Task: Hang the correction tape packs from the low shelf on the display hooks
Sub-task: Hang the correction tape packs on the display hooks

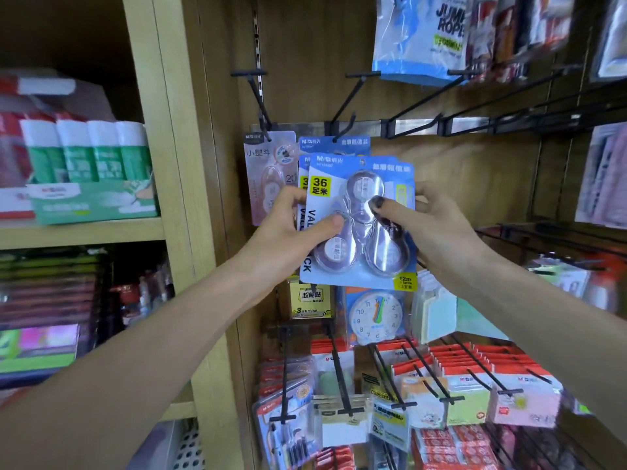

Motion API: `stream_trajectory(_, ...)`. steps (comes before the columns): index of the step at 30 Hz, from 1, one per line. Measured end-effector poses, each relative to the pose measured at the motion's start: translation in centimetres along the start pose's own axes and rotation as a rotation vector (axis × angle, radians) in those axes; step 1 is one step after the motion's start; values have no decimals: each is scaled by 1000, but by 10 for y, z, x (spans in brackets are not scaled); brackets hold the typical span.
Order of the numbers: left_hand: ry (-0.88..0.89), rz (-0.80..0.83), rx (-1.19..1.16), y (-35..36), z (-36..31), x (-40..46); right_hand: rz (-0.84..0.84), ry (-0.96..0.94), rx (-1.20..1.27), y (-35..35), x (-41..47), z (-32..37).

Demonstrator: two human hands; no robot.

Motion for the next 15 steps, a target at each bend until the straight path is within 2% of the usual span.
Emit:
stream_trajectory(9,226,-87,96,0,-18,-11,-100,-159,-80,5,-4,14)
stream_trajectory(15,324,-187,110,-5,-18,-15,-108,-169,-172,12,-4,16)
Point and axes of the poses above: each hand's wrist, its own x-axis towards the middle knuckle, its own y-axis out of the palm, z = x × y, the point moved 3 cm from there along x, towards the middle knuckle, and after that the axes turned 11 degrees about -z, right-handed, at the moved point
